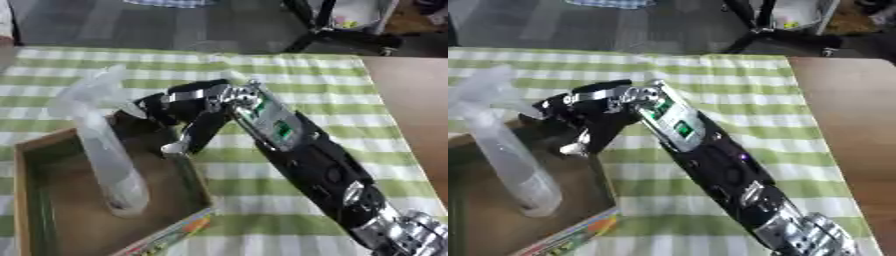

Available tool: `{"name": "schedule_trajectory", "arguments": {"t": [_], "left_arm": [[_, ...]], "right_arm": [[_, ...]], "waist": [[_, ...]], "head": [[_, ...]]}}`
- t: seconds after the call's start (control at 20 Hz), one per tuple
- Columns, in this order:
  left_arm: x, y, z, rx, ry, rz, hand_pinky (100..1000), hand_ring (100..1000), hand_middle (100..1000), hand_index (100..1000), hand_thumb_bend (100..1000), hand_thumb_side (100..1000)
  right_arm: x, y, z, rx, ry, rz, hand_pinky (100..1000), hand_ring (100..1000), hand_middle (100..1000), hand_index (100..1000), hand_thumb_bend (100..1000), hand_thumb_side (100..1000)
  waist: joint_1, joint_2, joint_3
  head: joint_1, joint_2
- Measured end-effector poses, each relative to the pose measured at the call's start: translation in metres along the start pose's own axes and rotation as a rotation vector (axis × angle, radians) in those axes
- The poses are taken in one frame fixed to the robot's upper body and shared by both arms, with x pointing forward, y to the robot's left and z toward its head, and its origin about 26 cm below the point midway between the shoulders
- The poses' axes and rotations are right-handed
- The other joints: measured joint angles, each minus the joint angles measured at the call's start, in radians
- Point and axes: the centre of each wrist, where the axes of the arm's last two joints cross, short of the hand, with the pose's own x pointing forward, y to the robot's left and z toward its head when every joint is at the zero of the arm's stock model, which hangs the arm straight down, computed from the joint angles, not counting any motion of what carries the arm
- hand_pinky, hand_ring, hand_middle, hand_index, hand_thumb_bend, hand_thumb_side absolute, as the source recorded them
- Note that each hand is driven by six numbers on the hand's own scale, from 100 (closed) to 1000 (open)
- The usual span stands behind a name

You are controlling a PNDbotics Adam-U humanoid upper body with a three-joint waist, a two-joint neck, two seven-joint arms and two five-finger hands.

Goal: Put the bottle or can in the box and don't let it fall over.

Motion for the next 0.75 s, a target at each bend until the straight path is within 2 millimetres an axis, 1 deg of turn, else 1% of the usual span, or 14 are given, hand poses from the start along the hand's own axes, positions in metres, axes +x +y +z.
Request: {"name": "schedule_trajectory", "arguments": {"t": [0.05, 0.15, 0.25, 0.4, 0.6, 0.65, 0.7, 0.75], "left_arm": [[0.000, 0.001, 0.001, 0.003, 0.002, -0.002, 938, 834, 929, 835, 100, 780], [-0.001, 0.001, 0.002, 0.005, 0.003, -0.004, 938, 834, 930, 835, 100, 780], [-0.001, 0.002, 0.003, 0.006, 0.008, -0.006, 939, 834, 930, 835, 100, 781], [-0.002, 0.003, 0.005, 0.010, 0.011, -0.012, 940, 834, 931, 836, 100, 783], [-0.002, 0.004, 0.005, 0.015, 0.011, -0.019, 940, 834, 931, 836, 100, 784], [-0.002, 0.004, 0.005, 0.015, 0.011, -0.020, 941, 834, 931, 836, 100, 784], [-0.002, 0.004, 0.006, 0.015, 0.012, -0.020, 941, 834, 931, 836, 100, 784], [-0.003, 0.004, 0.006, 0.015, 0.012, -0.021, 941, 834, 932, 836, 100, 784]], "right_arm": [[0.001, -0.002, 0.007, -0.031, -0.004, -0.003, 982, 1000, 1000, 1000, 100, 482], [0.005, -0.005, 0.022, -0.102, -0.020, 0.001, 970, 1000, 1000, 1000, 100, 514], [0.009, -0.008, 0.040, -0.176, -0.039, 0.012, 964, 1000, 1000, 1000, 100, 520], [0.011, -0.010, 0.071, -0.293, -0.062, 0.025, 955, 1000, 1000, 1000, 100, 525], [0.012, -0.005, 0.117, -0.444, -0.088, 0.036, 946, 1000, 1000, 1000, 100, 525], [0.012, -0.003, 0.128, -0.478, -0.097, 0.039, 948, 1000, 1000, 1000, 100, 568], [0.013, 0.000, 0.137, -0.509, -0.107, 0.041, 949, 1000, 1000, 1000, 100, 526], [0.013, 0.003, 0.145, -0.537, -0.117, 0.040, 950, 1000, 1000, 1000, 100, 527]], "waist": [[0.001, 0.000, -0.005], [0.005, 0.000, -0.014], [0.009, 0.000, -0.020], [0.012, 0.000, -0.032], [0.013, 0.000, -0.045], [0.014, 0.000, -0.046], [0.017, 0.000, -0.049], [0.019, 0.000, -0.051]], "head": [[0.003, 0.000], [0.012, 0.000], [0.021, 0.000], [0.037, 0.001], [0.053, 0.001], [0.057, 0.001], [0.061, 0.001], [0.063, 0.002]]}}
